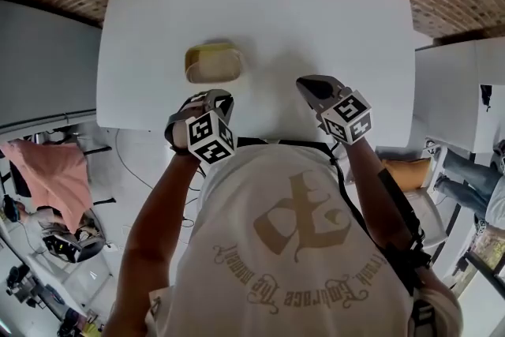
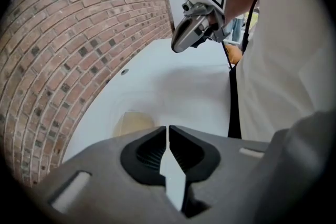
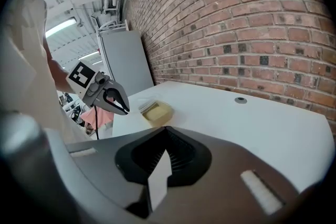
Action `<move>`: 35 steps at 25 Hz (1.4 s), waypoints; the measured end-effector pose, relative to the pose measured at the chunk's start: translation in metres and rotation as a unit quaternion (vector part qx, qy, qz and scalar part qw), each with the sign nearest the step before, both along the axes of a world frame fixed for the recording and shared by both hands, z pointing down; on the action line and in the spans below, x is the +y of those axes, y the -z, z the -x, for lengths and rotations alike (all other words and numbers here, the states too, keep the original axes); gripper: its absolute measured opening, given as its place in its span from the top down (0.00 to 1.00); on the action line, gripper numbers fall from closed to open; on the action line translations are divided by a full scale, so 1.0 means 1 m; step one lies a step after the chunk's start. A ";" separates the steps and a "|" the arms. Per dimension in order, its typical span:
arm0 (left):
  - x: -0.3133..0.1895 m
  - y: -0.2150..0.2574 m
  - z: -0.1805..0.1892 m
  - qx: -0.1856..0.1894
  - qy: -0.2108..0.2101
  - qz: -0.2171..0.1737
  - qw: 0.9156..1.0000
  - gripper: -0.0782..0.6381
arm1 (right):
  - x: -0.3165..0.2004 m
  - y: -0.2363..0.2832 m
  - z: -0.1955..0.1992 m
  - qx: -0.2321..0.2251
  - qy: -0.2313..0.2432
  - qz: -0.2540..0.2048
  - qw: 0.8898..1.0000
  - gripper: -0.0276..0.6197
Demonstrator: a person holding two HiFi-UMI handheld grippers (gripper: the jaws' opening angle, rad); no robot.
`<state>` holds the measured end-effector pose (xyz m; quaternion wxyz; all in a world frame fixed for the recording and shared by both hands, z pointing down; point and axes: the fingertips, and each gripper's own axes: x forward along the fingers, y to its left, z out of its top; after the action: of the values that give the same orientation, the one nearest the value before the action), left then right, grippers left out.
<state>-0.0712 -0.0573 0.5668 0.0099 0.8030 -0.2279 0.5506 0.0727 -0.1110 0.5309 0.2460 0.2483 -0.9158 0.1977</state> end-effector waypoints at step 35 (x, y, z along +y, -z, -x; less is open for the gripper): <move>0.132 0.023 -0.100 0.063 0.227 -0.006 0.972 0.86 | 0.077 0.041 -0.052 -0.042 0.166 -0.035 0.985 0.95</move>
<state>0.0290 0.0749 0.5437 0.1441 0.7632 -0.4069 0.4808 0.1251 -0.0336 0.4904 0.2280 0.0924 -0.9603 0.1318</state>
